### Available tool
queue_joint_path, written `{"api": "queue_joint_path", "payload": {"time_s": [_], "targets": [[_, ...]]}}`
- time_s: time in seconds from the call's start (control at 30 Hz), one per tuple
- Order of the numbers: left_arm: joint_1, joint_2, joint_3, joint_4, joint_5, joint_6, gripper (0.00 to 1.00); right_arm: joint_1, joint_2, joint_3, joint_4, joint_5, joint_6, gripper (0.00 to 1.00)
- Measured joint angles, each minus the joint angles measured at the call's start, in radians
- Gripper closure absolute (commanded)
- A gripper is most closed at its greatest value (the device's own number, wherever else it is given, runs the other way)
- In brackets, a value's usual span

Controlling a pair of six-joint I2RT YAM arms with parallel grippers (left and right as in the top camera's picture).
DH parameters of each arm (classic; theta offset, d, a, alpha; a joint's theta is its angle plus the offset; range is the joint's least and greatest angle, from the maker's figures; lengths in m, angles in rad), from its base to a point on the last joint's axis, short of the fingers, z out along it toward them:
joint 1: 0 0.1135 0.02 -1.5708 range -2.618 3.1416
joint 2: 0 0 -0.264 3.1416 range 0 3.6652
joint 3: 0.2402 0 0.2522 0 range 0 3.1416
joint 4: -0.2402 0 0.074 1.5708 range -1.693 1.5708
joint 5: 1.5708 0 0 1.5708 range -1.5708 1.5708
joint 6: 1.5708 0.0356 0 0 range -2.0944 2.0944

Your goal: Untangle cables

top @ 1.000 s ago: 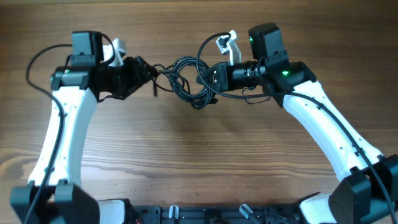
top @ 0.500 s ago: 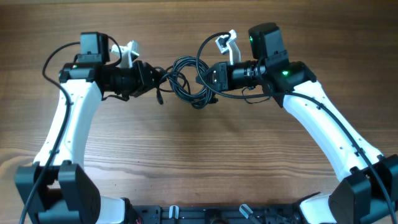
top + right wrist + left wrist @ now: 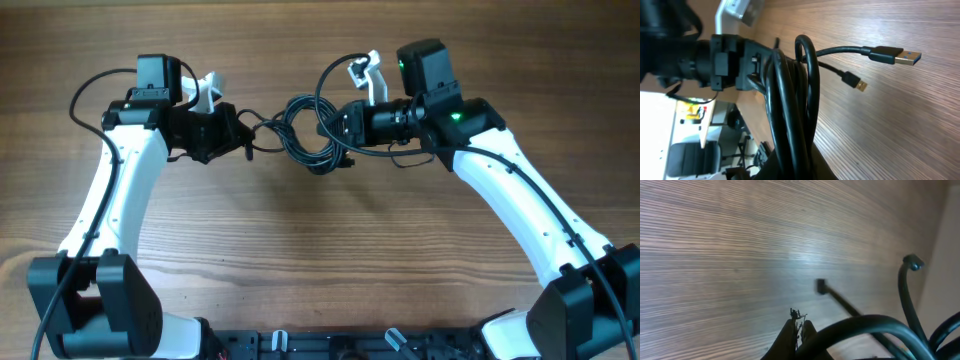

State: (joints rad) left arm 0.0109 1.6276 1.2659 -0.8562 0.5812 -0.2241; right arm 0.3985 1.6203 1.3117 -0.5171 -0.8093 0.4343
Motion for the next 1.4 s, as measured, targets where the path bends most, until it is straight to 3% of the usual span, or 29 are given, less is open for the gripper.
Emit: {"api": "queue_joint_path", "payload": {"time_s": [0.3,0.6,1.03,1.17,1.4], "targets": [[-0.019,-0.101,0.032,-0.057,-0.288,0.002,0.96,0.011,0.012,0.0,-0.006,0.025,0.009,0.96],[-0.042,-0.185,0.039,-0.064,-0.605,-0.078,0.96,0.027,0.012,0.0,0.006,0.02,0.014,0.96],[-0.061,-0.185,0.039,-0.021,-0.827,-0.187,0.96,0.038,0.013,0.01,0.009,0.0,0.015,0.96],[-0.06,-0.185,0.039,-0.038,-0.769,-0.183,0.96,0.037,0.013,0.01,-0.004,0.001,0.014,0.96],[-0.002,-0.185,0.04,-0.114,-0.222,0.111,0.9,-0.003,0.013,0.01,-0.029,0.032,0.014,0.96]]}}
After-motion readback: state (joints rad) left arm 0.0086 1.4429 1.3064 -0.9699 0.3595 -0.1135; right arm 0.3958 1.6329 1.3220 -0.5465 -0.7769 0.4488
